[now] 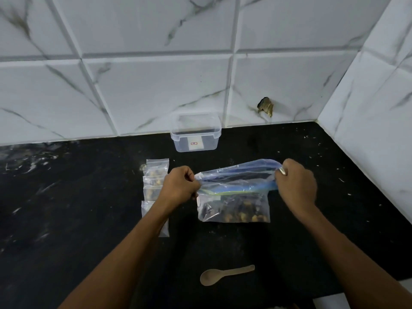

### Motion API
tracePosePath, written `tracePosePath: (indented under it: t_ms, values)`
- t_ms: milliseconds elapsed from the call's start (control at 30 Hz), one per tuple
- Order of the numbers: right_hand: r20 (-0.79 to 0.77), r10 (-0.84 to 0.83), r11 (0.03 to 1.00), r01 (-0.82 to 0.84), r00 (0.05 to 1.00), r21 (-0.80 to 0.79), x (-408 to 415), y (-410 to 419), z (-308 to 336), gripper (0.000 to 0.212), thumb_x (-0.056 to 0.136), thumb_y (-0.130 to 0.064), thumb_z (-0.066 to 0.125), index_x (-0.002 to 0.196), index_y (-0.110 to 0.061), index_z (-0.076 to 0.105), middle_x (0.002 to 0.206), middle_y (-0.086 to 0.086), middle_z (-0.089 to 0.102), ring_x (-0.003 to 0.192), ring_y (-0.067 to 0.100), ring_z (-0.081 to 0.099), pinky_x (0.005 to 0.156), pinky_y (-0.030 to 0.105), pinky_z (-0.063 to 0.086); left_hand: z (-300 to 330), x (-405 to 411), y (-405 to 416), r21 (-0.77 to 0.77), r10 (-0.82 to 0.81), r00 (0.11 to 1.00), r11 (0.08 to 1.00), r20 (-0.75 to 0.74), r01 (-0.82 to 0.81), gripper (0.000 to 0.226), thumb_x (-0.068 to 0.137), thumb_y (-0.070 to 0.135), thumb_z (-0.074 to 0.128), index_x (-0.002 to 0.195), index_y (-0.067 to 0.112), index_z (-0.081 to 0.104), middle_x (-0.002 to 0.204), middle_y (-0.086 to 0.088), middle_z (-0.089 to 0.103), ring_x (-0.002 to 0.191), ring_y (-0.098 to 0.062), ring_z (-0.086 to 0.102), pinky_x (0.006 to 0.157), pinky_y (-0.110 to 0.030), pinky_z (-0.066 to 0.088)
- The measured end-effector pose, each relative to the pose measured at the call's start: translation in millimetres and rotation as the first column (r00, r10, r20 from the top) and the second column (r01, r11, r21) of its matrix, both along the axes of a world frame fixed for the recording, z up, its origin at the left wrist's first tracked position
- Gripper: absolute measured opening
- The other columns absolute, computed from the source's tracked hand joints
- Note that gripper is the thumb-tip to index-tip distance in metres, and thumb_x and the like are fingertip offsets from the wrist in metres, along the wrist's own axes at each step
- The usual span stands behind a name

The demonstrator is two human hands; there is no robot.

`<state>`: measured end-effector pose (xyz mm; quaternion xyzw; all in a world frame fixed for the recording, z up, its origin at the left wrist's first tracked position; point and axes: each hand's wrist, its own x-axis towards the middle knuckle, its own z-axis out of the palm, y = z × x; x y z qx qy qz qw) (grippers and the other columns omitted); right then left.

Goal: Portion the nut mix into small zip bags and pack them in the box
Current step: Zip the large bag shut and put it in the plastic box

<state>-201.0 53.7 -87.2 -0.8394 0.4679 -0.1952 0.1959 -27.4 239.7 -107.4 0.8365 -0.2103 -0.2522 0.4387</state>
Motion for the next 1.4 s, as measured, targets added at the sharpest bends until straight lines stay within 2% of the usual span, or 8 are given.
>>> tracePosePath:
  t_ms: [133,267,433,533,700,800,933,1400]
  values:
    - [0.167,0.020,0.952,-0.070,0.986,0.299,-0.4,-1.3,4.8,0.017,0.090,-0.018,0.059,0.077,-0.008,0.054,0.070,0.006,0.058,0.062,0.018,0.057,0.056,0.032,0.047,6.6,-0.7,-4.8,-0.147,0.104,0.983,0.981,-0.152,-0.127,0.013,0.089,-0.001,0.063,0.097,0.008,0.057,0.075,-0.011,0.062,0.050,-0.011,0.059,0.041,-0.017,0.046]
    - [0.414,-0.060,0.551,-0.316,0.908,0.772,-6.5,-11.0,12.3,0.010,0.089,-0.009,0.063,0.099,-0.007,0.060,0.101,0.015,0.069,0.088,0.024,0.070,0.076,0.041,0.057,8.8,5.2,4.1,-0.209,-0.011,0.797,0.967,-0.604,-0.146,0.015,0.095,0.005,0.057,0.082,0.011,0.061,0.068,-0.007,0.057,0.048,-0.008,0.057,0.045,-0.020,0.050]
    - [0.406,-0.161,0.503,-0.279,0.900,0.818,-4.6,-8.2,9.5,0.013,0.093,-0.004,0.054,0.105,-0.004,0.059,0.099,0.012,0.066,0.085,0.024,0.069,0.071,0.042,0.057,3.4,0.7,5.3,-0.210,-0.060,0.871,0.976,-0.487,-0.050,0.009,0.090,0.012,0.069,0.087,0.011,0.060,0.086,-0.013,0.065,0.075,-0.023,0.063,0.060,-0.028,0.054]
    - [0.340,-0.172,0.603,-0.174,0.925,0.779,-2.8,-4.5,11.6,0.010,0.090,-0.002,0.053,0.094,-0.007,0.061,0.092,0.010,0.064,0.085,0.026,0.065,0.067,0.037,0.055,1.0,-1.0,-1.8,-0.160,0.044,0.935,0.981,-0.352,-0.106,0.017,0.090,0.005,0.067,0.080,0.010,0.054,0.079,-0.014,0.061,0.064,-0.022,0.060,0.047,-0.025,0.049]
    - [0.120,-0.011,0.981,-0.013,0.993,0.192,-2.5,6.0,-0.3,0.011,0.082,-0.001,0.052,0.072,-0.005,0.048,0.063,0.004,0.049,0.056,0.019,0.047,0.051,0.033,0.036,-10.4,1.4,-9.4,0.031,0.176,0.954,0.981,0.244,-0.189,0.013,0.087,0.015,0.060,0.079,0.009,0.052,0.072,-0.005,0.059,0.068,-0.022,0.056,0.058,-0.033,0.045]
    - [0.223,-0.010,0.914,-0.082,0.975,0.398,-5.0,4.1,2.0,0.007,0.082,-0.005,0.058,0.081,-0.003,0.051,0.073,0.009,0.056,0.065,0.021,0.056,0.059,0.035,0.048,-5.3,0.3,-8.5,-0.170,0.163,0.973,0.967,-0.163,-0.191,0.013,0.091,0.011,0.064,0.083,0.009,0.054,0.076,-0.008,0.062,0.062,-0.018,0.059,0.055,-0.031,0.050]
    - [0.457,-0.133,0.519,-0.331,0.879,0.788,-11.4,-4.6,13.2,0.015,0.092,-0.025,0.059,0.092,-0.010,0.058,0.086,0.010,0.067,0.079,0.023,0.068,0.072,0.040,0.056,9.6,0.7,6.0,-0.354,-0.129,0.673,0.912,-0.728,-0.207,0.017,0.098,0.025,0.055,0.096,0.013,0.065,0.089,-0.009,0.071,0.078,-0.021,0.068,0.080,-0.036,0.055]
    - [0.385,-0.050,0.737,-0.226,0.922,0.637,-10.1,-8.1,12.3,0.017,0.086,0.002,0.056,0.078,-0.010,0.049,0.076,0.011,0.058,0.064,0.018,0.062,0.054,0.033,0.051,9.1,-3.6,8.2,-0.340,-0.207,0.723,0.940,-0.659,-0.041,0.015,0.083,0.005,0.069,0.080,0.017,0.061,0.074,-0.004,0.063,0.063,-0.015,0.056,0.050,-0.025,0.052]
